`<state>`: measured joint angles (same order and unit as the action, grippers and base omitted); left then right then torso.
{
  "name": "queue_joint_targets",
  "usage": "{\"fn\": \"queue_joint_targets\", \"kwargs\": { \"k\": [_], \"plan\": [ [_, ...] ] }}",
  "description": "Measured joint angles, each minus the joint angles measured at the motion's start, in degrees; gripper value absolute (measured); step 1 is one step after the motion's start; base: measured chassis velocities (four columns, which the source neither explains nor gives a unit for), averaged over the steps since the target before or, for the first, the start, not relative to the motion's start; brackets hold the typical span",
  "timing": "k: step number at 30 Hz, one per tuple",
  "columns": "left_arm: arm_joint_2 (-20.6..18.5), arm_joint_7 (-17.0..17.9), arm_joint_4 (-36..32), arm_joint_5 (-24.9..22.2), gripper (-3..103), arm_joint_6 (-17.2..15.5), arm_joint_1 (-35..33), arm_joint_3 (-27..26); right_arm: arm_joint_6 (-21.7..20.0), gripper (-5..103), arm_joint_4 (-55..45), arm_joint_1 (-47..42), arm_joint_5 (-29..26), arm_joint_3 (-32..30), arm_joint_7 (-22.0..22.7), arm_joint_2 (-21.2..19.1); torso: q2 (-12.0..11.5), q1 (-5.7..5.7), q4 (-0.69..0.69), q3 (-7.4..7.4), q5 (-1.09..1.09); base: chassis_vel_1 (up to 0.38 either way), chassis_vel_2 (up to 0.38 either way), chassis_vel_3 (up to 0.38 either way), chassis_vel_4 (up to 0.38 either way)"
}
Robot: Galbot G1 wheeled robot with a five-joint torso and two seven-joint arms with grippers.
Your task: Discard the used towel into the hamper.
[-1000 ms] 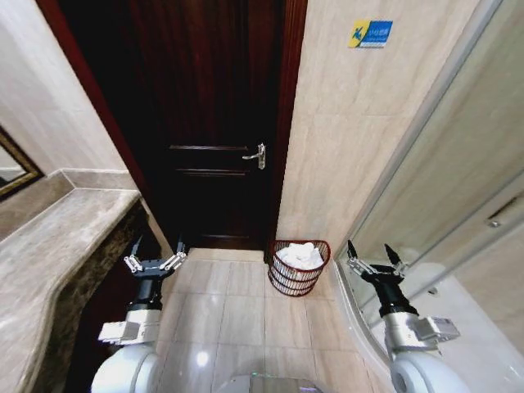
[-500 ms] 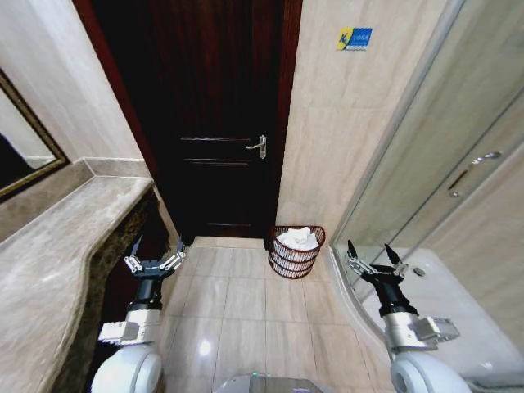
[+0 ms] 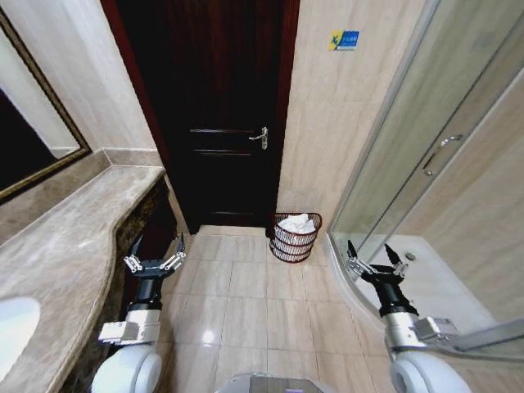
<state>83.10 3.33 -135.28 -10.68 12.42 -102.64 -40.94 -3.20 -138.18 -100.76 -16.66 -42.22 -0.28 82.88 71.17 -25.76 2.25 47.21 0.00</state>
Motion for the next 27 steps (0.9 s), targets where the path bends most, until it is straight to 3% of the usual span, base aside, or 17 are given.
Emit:
{"fn": "queue_joint_targets", "kwargs": {
  "k": [27],
  "plan": [
    [0.0,0.0,0.0,0.0,100,0.0,-0.01,0.0,0.0,100,0.0,0.0,0.0,0.01,0.0,0.0,0.0,0.02,0.02,-0.01,-0.01,0.166,-0.159,-0.156,0.163]
  ]
}}
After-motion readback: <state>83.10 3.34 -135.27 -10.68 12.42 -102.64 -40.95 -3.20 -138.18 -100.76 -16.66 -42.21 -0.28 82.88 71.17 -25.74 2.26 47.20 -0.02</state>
